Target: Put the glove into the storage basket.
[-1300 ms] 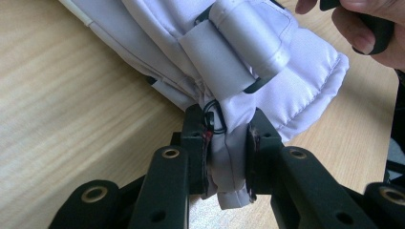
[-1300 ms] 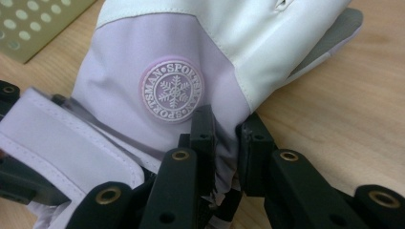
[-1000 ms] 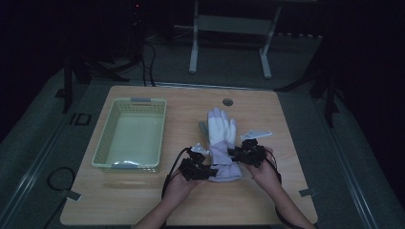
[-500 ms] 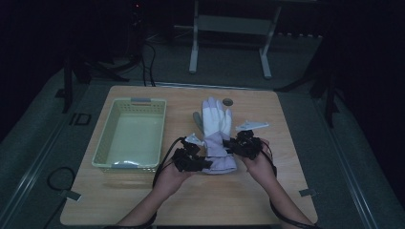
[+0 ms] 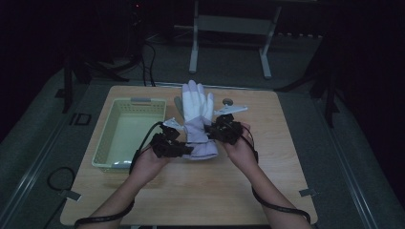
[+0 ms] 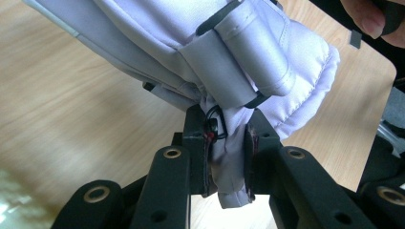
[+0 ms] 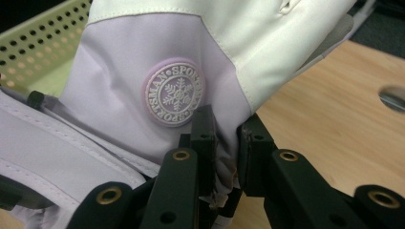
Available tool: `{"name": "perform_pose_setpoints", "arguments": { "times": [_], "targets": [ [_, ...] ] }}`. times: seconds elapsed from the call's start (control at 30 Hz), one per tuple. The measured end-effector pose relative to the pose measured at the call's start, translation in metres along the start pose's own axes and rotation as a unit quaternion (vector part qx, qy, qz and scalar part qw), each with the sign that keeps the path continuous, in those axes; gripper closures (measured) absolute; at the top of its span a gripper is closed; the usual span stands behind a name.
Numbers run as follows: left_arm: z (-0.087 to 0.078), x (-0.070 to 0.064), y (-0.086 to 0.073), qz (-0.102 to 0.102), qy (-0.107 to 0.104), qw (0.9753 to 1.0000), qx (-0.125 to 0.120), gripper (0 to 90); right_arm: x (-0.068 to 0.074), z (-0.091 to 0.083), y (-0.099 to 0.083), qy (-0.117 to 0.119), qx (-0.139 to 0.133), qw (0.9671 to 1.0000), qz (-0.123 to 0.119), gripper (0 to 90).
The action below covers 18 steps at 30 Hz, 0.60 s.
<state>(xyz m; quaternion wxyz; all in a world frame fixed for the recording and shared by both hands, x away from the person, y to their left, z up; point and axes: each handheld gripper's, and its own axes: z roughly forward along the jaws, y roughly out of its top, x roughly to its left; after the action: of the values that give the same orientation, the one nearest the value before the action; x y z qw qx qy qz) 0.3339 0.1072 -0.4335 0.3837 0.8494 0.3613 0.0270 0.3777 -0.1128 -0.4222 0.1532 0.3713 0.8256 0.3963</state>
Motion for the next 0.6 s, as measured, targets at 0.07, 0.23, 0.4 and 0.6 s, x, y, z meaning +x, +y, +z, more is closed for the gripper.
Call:
{"name": "perform_pose_setpoints", "arguments": {
  "times": [0.07, 0.23, 0.4, 0.6],
  "targets": [
    [-0.009, 0.005, -0.001, -0.002, 0.005, 1.0, -0.003, 75.1, 0.006, 0.003, 0.009, 0.003, -0.003, 1.0, -0.002, 79.3],
    [-0.031, 0.017, -0.003, -0.005, 0.02, 0.9998, -0.008, 75.1, 0.02, 0.012, 0.028, 0.006, -0.014, 0.9999, -0.008, 79.3],
    [-0.046, 0.029, -0.01, 0.0, 0.03, 0.9995, -0.014, 75.0, 0.037, 0.022, 0.043, 0.003, -0.023, 0.9997, -0.011, 79.3],
    [-0.07, 0.048, -0.022, 0.002, 0.035, 0.9993, -0.015, 74.9, 0.057, 0.036, 0.059, 0.012, -0.029, 0.9994, -0.015, 79.4]
  ]
}}
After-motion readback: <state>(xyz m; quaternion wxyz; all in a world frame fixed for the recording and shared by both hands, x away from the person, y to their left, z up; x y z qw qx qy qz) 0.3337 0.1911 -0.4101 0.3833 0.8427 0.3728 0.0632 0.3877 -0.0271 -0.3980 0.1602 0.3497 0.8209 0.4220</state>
